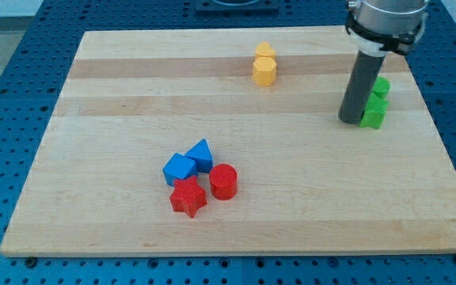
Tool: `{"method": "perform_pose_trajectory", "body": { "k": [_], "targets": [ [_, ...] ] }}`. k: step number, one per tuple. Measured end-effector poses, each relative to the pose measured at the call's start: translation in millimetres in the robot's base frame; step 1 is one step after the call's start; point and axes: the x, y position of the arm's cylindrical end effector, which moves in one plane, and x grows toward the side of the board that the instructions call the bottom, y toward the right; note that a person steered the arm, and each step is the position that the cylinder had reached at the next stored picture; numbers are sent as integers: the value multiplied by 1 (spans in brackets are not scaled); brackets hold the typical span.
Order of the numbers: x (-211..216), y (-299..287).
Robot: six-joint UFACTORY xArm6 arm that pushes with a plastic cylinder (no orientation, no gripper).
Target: Move the yellow heart close to the green circle
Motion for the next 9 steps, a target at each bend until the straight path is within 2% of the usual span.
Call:
{"method": "perform_pose_trajectory", "body": {
  "k": [2, 3, 5, 6, 7, 9],
  "targets": [
    [0, 19],
    [6, -14],
    [-11, -142],
    [-47, -192],
    [-92, -214],
    [-166, -202]
  ]
}}
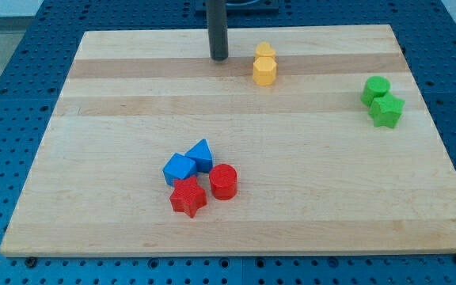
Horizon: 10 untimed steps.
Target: Move the yellow heart close to the green circle
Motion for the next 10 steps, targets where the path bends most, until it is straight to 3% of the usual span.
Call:
{"method": "perform_pose_trajectory", "body": {
  "k": [1, 5, 8, 10],
  "targets": [
    [-7, 37],
    [43, 132],
    [59, 114],
    [91, 102]
  ]
}}
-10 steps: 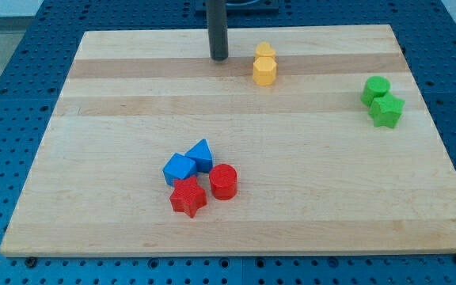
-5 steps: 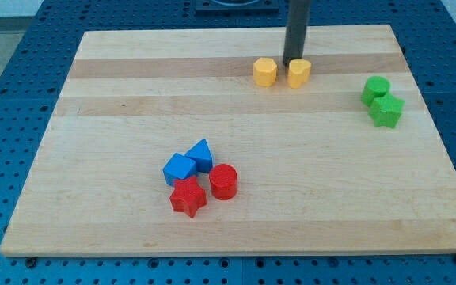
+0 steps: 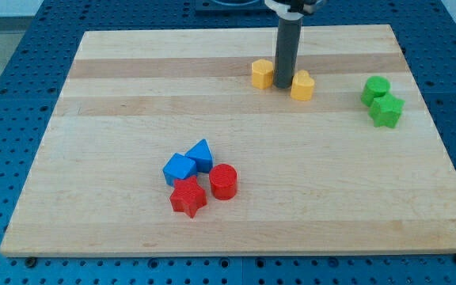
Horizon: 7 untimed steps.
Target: Move the yellow heart close to the green circle
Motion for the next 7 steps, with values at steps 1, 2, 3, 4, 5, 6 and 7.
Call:
{"method": "perform_pose_trajectory", "body": {
  "k": [1, 2, 3, 4, 5, 6, 7],
  "targets": [
    [3, 17],
    [3, 43],
    [4, 66],
    [4, 76],
    [4, 93],
    [3, 89],
    [-14, 66]
  ]
}}
